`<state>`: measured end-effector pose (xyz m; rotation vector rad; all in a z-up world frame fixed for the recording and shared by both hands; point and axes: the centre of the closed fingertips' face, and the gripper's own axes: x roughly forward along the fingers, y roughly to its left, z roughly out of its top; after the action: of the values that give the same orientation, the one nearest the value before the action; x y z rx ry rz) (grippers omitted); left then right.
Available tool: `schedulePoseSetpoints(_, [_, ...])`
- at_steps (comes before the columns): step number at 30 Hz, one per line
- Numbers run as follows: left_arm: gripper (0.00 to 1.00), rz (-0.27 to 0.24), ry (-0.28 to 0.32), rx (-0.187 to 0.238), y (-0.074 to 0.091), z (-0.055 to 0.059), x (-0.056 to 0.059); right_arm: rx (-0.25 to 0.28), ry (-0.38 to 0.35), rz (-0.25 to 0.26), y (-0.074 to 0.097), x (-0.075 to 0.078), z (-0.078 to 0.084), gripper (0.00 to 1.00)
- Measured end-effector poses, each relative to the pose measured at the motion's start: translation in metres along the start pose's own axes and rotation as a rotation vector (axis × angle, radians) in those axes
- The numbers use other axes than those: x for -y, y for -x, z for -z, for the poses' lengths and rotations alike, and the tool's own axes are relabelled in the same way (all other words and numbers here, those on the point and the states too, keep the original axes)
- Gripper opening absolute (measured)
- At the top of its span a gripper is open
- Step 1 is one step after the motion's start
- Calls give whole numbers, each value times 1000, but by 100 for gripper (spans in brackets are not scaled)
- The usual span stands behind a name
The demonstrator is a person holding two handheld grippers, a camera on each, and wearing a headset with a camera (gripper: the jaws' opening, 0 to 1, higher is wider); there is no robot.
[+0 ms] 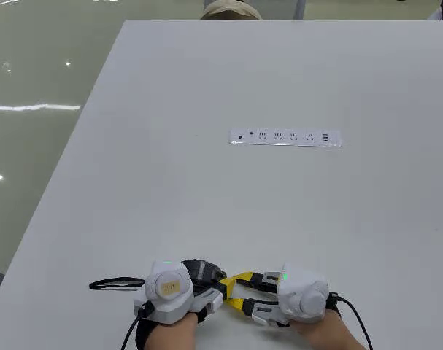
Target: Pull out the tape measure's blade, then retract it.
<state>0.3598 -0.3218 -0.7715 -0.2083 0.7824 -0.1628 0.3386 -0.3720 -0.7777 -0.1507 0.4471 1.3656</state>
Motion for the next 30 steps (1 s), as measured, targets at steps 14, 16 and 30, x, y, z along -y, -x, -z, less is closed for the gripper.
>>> schedulePoseSetpoints(14, [75,56,-56,23,8,1,3,30,-26,39,9,-2,-7,31])
schedulePoseSetpoints(16, [76,76,-59,33,9,2,5,26,-22,41,9,-3,-5,31])
schedulePoseSetpoints(30, [77,147,-123,45,14,2,9,31,-55,74,21,-7,-6,34])
